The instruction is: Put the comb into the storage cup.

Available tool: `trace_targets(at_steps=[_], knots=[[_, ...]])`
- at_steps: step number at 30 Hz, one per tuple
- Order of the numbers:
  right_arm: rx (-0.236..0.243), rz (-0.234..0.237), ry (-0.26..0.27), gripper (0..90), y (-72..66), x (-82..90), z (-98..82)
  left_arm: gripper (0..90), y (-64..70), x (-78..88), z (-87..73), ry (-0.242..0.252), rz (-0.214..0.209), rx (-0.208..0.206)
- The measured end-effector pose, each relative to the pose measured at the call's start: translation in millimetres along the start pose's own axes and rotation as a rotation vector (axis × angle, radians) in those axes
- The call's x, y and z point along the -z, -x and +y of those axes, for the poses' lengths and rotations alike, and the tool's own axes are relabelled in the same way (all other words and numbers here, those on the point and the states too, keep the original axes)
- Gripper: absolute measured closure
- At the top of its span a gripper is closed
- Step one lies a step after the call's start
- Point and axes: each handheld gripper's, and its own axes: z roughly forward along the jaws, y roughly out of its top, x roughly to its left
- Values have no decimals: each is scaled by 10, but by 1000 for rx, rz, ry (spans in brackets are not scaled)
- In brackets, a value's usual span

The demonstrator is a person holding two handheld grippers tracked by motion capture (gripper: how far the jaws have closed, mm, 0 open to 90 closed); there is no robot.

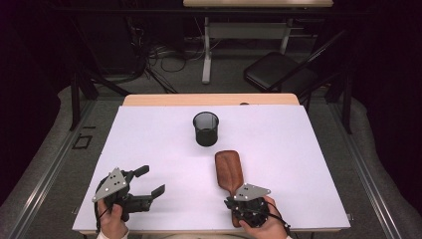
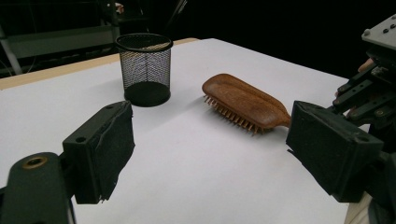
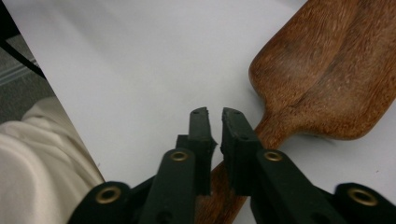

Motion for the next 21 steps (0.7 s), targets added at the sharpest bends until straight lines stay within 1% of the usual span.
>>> trace_targets(at_steps=[5,6,7,11,14,21], knots=[[-12,20,-19,898,12,-27,-17,152,-3,-11,-1,-1,-3,-2],[-10,24,-19,900,9,-36,-20,151,-3,-15,-1,-2,-2,-2],[-7,24,-31,900,1,-41,-20,151,-3,-18,-2,-4,-1,-2],[21,16,-45,900,-28,-87,-28,151,-4,-25,-2,-4,-8,-6],[21,13,-56,900,-28,-99,-32,151,-4,-26,-4,-2,-8,-4],[15,1,-56,900,10,-95,-44,151,-6,-12,-3,-3,-3,-4]])
